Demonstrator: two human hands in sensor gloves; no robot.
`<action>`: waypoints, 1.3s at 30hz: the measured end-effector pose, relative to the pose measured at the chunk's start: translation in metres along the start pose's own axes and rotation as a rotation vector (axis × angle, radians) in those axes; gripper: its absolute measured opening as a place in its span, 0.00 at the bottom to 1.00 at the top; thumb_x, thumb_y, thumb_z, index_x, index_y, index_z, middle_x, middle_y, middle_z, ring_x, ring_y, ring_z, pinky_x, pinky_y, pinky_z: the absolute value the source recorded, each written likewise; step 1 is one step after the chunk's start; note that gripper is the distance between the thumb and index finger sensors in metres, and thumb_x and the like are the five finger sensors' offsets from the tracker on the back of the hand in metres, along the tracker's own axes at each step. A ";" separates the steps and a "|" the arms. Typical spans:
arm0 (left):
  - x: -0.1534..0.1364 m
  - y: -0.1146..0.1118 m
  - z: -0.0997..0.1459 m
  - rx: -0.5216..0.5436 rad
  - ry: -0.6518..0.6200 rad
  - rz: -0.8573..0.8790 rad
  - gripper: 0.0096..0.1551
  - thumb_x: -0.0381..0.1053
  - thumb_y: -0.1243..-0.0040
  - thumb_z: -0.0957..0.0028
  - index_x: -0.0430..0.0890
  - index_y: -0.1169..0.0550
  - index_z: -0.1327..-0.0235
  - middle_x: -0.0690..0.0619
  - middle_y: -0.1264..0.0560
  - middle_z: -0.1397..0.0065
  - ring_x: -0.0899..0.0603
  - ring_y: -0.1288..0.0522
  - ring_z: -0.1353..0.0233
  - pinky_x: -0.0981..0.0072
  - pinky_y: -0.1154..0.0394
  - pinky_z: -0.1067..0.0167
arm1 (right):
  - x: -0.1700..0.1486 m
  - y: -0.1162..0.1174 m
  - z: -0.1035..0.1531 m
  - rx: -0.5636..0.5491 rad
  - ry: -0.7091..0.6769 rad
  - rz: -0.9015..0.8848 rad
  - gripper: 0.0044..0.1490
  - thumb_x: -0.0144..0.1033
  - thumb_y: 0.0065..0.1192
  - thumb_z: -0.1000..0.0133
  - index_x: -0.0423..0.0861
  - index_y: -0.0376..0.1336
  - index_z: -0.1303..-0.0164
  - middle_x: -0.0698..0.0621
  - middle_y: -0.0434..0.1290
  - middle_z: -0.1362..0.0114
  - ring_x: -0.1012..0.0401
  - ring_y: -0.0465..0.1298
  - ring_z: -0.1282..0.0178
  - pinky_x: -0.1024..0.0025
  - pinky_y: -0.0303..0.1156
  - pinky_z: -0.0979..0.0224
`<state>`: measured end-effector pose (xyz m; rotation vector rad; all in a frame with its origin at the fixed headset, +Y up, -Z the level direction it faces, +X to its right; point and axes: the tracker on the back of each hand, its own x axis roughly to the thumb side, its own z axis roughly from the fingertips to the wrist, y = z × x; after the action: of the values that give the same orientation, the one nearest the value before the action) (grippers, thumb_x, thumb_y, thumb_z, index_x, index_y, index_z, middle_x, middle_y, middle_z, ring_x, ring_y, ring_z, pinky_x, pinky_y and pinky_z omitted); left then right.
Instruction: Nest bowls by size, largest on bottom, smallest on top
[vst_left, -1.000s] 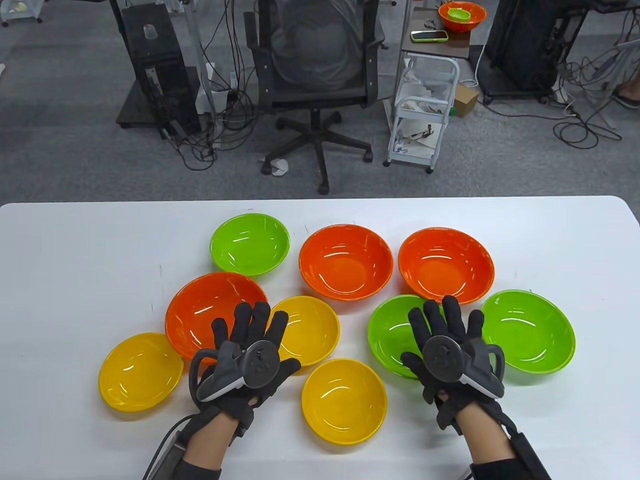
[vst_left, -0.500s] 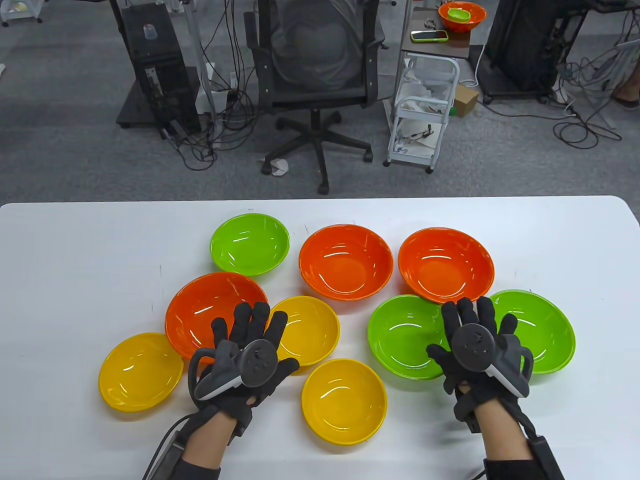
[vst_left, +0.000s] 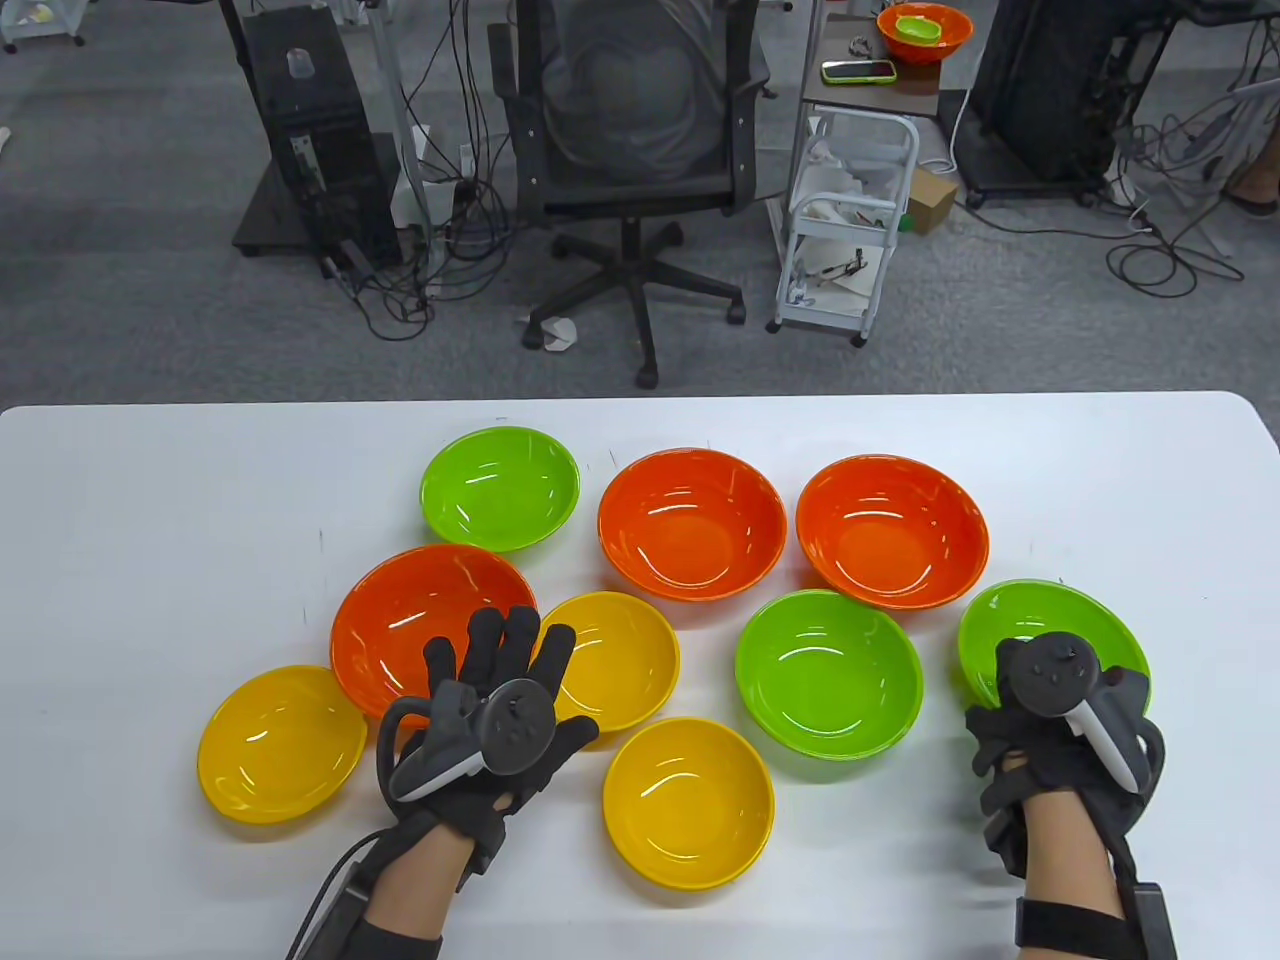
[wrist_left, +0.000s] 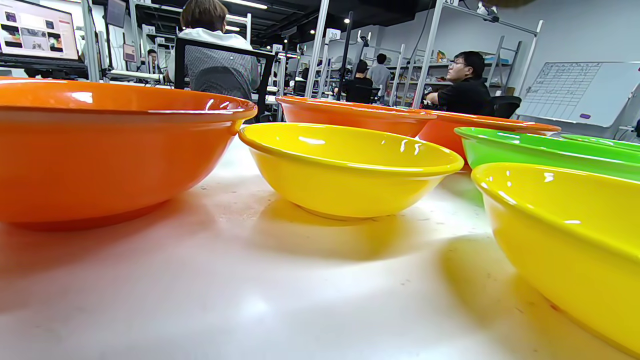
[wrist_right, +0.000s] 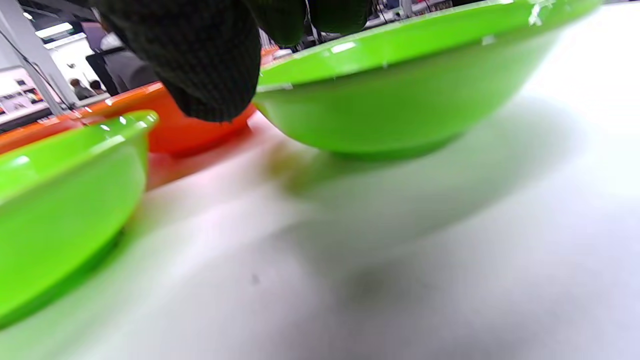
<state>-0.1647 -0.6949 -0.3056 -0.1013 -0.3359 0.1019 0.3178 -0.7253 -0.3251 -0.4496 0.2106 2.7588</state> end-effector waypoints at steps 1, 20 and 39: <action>0.000 0.000 0.000 -0.001 0.001 0.000 0.52 0.74 0.58 0.47 0.54 0.55 0.14 0.42 0.62 0.12 0.27 0.64 0.15 0.21 0.63 0.30 | -0.002 0.002 -0.002 0.010 0.011 0.003 0.50 0.38 0.71 0.46 0.42 0.49 0.18 0.39 0.48 0.14 0.35 0.39 0.16 0.32 0.28 0.25; 0.003 -0.001 0.000 -0.014 -0.008 0.001 0.52 0.73 0.57 0.47 0.53 0.54 0.14 0.41 0.61 0.12 0.27 0.63 0.15 0.21 0.62 0.30 | 0.006 0.012 -0.011 -0.065 0.032 0.088 0.31 0.26 0.63 0.45 0.33 0.65 0.31 0.34 0.71 0.30 0.34 0.66 0.27 0.28 0.55 0.27; -0.021 -0.002 -0.003 -0.008 0.067 0.038 0.51 0.73 0.57 0.47 0.53 0.53 0.14 0.41 0.59 0.11 0.27 0.62 0.14 0.21 0.62 0.30 | 0.059 -0.022 0.021 -0.409 -0.177 0.144 0.27 0.28 0.65 0.47 0.32 0.70 0.39 0.35 0.77 0.39 0.36 0.74 0.36 0.31 0.60 0.29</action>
<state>-0.1833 -0.6997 -0.3147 -0.1189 -0.2675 0.1349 0.2667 -0.6828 -0.3271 -0.2940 -0.3861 2.9638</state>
